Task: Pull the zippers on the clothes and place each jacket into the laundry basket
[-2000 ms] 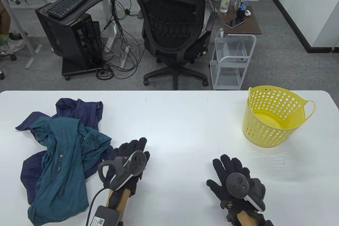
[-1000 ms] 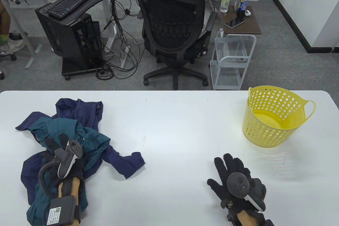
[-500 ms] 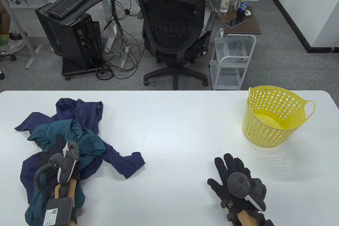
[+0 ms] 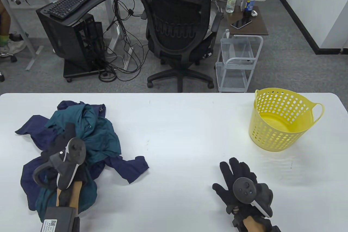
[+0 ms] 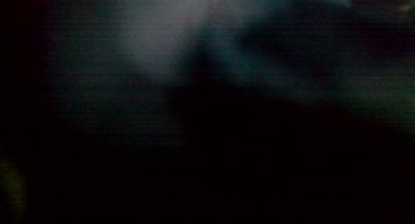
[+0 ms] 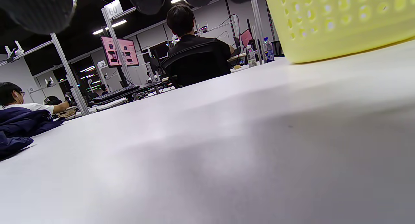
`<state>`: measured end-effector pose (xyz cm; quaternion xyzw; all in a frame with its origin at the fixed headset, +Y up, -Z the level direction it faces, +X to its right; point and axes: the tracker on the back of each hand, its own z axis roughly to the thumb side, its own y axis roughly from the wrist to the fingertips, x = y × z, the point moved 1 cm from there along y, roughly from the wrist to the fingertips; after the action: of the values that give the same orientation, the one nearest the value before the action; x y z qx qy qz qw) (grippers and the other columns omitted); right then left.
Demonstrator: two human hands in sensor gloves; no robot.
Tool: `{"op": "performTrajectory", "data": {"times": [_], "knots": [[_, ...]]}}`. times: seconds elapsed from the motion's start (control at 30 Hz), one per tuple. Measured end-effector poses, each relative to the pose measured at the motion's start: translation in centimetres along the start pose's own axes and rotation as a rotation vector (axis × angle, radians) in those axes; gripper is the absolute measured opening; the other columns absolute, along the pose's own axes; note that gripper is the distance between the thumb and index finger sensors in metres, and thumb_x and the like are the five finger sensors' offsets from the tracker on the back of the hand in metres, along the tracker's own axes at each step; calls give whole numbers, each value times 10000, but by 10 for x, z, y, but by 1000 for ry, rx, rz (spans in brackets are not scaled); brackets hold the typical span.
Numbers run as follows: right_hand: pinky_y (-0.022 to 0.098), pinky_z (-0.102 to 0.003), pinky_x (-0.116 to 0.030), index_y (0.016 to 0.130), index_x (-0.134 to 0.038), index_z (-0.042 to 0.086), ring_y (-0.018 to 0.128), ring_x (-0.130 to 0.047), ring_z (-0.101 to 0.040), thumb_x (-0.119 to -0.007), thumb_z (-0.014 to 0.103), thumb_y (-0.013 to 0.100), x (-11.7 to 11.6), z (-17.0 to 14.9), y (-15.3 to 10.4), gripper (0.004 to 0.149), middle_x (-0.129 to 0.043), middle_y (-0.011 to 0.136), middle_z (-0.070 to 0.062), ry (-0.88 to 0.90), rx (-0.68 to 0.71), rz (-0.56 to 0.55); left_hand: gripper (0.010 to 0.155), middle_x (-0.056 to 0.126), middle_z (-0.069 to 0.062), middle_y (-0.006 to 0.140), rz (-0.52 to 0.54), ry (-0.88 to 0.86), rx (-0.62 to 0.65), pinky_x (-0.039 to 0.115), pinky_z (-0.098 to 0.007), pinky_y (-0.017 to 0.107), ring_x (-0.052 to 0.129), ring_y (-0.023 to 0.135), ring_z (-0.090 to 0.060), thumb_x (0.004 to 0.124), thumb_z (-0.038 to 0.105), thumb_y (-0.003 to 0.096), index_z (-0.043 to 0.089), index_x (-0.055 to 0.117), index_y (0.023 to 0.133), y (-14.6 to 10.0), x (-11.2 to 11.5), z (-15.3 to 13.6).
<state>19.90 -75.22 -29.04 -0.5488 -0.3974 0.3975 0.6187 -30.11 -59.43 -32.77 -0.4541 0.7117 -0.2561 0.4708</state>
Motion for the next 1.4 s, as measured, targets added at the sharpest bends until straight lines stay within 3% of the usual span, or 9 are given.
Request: {"op": "performTrajectory", "data": {"times": [0.23, 0.4, 0.6, 0.8, 1.0, 1.07, 1.2, 1.4], "knots": [[699, -698, -359, 1123, -393, 362, 1082, -312, -436, -699, 694, 475, 1, -3, 0, 790, -276, 1239, -2, 9, -6, -3, 675, 975, 143, 840, -12, -106, 218, 813, -471, 556, 1029, 629, -133, 930, 525, 327, 432, 703, 955, -27, -42, 67], [699, -696, -362, 1121, -405, 354, 1081, -315, -434, -702, 676, 481, 1, -8, 1, 775, -281, 1237, -6, 14, -26, -5, 680, 966, 138, 856, -83, -195, 370, 807, -474, 562, 1025, 643, -141, 924, 523, 332, 428, 694, 965, -58, -52, 120], [698, -696, -363, 1120, -416, 346, 1079, -321, -436, -704, 659, 487, 4, -15, 1, 763, -289, 1235, -8, 30, -54, -14, 686, 957, 135, 872, -230, -252, 530, 805, -474, 564, 1024, 653, -144, 917, 530, 337, 427, 683, 974, -100, -29, 178], [698, -695, -365, 1117, -434, 341, 1077, -331, -437, -697, 615, 507, 6, -25, 3, 719, -305, 1234, -7, 43, -97, -22, 698, 932, 126, 909, -445, -224, 665, 798, -479, 571, 1015, 682, -154, 900, 538, 346, 428, 656, 990, -154, 32, 222], [697, -690, -378, 1109, -469, 334, 1075, -358, -432, -663, 528, 535, 7, -32, 4, 636, -344, 1230, -7, 50, -138, -33, 773, 764, 108, 1066, -590, -36, 781, 715, -517, 647, 892, 858, -225, 830, 630, 347, 482, 513, 1035, -199, 87, 242], [696, -690, -381, 1109, -479, 328, 1074, -367, -433, -666, 533, 533, 7, -33, 4, 639, -366, 1228, -11, 51, -142, -31, 791, 738, 109, 1079, -540, 1, 792, 710, -515, 653, 881, 869, -222, 811, 649, 349, 477, 478, 1045, -204, 88, 243], [695, -691, -384, 1110, -482, 322, 1073, -372, -436, -693, 587, 515, 3, -31, 6, 684, -391, 1227, -12, 52, -136, -9, 843, 702, 96, 1109, -573, -55, 791, 693, -531, 668, 854, 910, -245, 785, 715, 316, 478, 451, 1054, -203, 83, 238], [700, -700, -362, 1121, -439, 342, 1084, -327, -440, -742, 663, 477, -6, -27, 11, 781, -348, 1240, -1, 64, -114, 81, 897, 647, 99, 1150, -612, -250, 770, 633, -600, 699, 769, 997, -272, 772, 771, 282, 496, 423, 1061, -180, 58, 205]]}}
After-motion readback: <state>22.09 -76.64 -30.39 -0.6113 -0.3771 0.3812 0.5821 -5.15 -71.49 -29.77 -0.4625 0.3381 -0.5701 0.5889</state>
